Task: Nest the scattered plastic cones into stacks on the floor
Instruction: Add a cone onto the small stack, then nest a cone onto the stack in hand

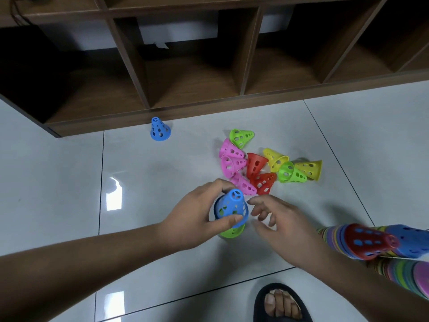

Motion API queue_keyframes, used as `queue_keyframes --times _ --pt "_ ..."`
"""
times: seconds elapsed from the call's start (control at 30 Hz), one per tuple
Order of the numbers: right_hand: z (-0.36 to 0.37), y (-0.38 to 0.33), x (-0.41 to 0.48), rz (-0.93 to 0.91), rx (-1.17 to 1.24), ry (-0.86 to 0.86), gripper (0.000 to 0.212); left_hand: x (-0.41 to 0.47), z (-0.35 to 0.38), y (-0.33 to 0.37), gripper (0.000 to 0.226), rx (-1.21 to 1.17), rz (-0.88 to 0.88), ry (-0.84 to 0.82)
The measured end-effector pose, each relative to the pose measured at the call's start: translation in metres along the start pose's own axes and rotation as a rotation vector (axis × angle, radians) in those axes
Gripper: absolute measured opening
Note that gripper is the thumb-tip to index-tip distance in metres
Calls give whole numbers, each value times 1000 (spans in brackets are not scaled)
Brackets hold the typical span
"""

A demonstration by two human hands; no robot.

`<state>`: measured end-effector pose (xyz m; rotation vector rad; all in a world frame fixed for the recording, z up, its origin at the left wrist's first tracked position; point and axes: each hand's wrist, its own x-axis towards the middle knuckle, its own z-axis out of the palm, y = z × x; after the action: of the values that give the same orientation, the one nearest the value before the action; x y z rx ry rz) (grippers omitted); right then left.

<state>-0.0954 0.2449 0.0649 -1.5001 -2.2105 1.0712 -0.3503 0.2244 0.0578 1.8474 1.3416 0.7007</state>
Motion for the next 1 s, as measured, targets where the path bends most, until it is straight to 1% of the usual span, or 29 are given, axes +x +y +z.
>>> queue_keyframes --times 0.07,0.17,0.27,0.33,0.43,0.53,0.6,0.67,0.77,0.9,1.0 --pt "1 18 10 7 -26 46 35 -1 7 -7 43 39 -12 -62" --pt "0 44 25 56 -76 120 31 -3 18 -18 47 97 17 -133" --pt "0 61 38 93 -103 163 36 -6 23 -29 53 154 54 -159" --pt "3 68 46 100 -121 146 45 -5 20 -35 60 188 74 -177" --pt "8 77 56 97 -173 112 58 -4 8 -51 78 290 109 -245" --pt "14 84 65 135 -228 71 63 -1 -10 -78 80 380 113 -295" --pt "16 85 69 157 -238 50 61 6 -26 -100 74 410 59 -262" --pt "17 84 71 161 -223 51 52 18 -43 -120 70 451 3 -175" --pt "18 83 71 157 -190 57 38 40 -73 -141 66 491 -127 -32" --pt "22 80 69 165 -137 55 30 67 -108 -159 69 550 -312 88" --pt "23 80 68 178 -118 55 25 81 -123 -166 72 559 -424 118"
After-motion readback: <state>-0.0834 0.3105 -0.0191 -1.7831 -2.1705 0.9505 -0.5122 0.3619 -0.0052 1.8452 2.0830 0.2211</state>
